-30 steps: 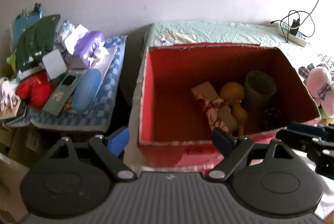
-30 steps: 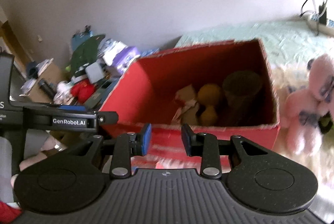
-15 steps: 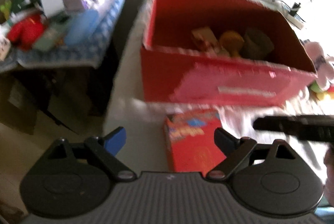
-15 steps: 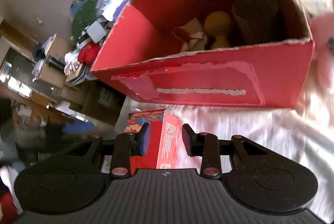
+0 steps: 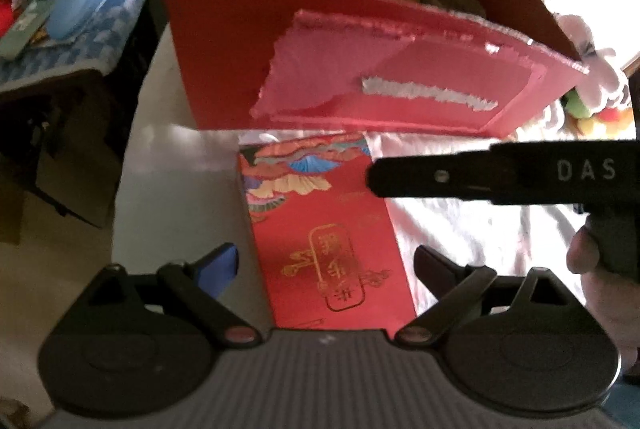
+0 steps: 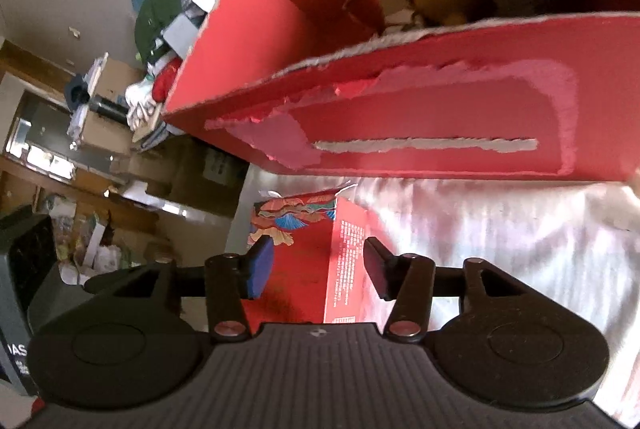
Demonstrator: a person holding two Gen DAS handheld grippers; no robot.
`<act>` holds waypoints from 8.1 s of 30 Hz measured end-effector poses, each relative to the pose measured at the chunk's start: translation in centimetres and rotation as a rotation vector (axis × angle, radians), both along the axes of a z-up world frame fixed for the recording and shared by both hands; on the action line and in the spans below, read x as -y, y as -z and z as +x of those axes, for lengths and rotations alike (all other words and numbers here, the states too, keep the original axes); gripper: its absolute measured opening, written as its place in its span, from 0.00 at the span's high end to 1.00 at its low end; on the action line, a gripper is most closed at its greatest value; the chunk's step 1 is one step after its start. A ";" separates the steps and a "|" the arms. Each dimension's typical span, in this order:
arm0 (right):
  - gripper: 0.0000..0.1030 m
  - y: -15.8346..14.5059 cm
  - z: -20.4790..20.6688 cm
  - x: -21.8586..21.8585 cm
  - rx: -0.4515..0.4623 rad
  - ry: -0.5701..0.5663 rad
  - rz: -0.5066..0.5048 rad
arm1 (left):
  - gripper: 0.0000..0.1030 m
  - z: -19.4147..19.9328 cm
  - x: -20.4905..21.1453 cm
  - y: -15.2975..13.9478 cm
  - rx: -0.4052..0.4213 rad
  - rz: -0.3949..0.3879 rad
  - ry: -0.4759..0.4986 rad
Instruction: Organize objects
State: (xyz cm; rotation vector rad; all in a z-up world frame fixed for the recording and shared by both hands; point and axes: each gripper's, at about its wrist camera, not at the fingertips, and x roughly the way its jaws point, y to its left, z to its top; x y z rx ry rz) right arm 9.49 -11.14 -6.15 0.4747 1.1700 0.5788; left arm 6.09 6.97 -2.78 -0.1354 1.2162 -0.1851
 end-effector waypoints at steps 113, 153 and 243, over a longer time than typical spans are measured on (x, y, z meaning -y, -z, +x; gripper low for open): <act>0.46 -14.5 4.1 8.7 0.332 0.234 -0.068 | 0.20 8.7 13.8 -15.9 0.427 0.136 0.405; 0.54 -1.1 18.5 -0.9 -0.034 -0.159 0.038 | 0.20 15.1 1.6 -4.2 0.172 0.240 0.158; 0.31 -6.4 -2.6 2.5 0.161 0.330 -0.473 | 0.06 2.7 3.1 -4.3 0.100 0.393 -0.080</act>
